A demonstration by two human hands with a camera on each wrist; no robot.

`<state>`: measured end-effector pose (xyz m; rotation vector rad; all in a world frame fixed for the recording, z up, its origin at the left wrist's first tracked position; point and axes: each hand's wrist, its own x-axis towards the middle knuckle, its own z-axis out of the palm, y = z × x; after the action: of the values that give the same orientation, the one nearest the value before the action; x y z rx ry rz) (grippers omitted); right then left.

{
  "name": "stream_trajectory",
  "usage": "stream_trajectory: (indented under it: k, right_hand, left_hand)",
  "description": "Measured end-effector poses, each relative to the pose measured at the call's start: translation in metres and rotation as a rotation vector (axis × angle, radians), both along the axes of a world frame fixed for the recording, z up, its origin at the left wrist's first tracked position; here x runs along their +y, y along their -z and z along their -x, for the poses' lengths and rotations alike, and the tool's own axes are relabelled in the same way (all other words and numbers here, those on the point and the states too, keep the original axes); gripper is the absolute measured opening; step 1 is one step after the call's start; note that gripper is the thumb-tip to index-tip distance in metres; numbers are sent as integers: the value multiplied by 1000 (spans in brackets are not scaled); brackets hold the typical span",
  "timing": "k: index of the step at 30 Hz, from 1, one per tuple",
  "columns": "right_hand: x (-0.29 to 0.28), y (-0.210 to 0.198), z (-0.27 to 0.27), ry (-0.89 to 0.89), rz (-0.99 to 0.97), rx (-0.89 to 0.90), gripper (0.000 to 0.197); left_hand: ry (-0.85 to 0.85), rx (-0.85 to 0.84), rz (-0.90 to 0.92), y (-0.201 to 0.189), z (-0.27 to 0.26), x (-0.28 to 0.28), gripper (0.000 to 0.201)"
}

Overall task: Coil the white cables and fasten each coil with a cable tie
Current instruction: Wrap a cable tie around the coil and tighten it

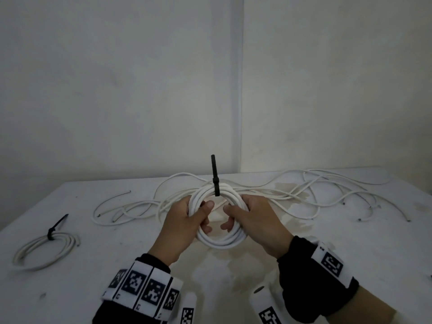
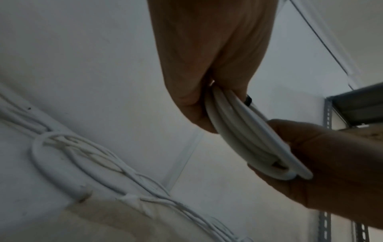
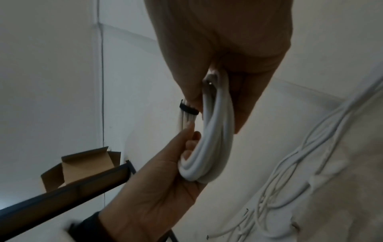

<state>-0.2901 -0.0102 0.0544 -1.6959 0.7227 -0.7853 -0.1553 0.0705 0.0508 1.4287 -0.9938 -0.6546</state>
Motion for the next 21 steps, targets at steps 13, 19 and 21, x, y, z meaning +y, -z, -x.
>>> stream_trajectory:
  k: [13,19,21]
  right_hand:
    - [5,8,-42,1,121,92,15]
    - [8,20,-59,-31,9,75,13]
    - [13,20,-68,-73,23,91,16]
  left_hand:
    - [-63,-52,-96,7,-42,21,18]
    - [-107,-222,-132,14,-72,39,35]
    - [-149,-274,-130,18,-78,43,36]
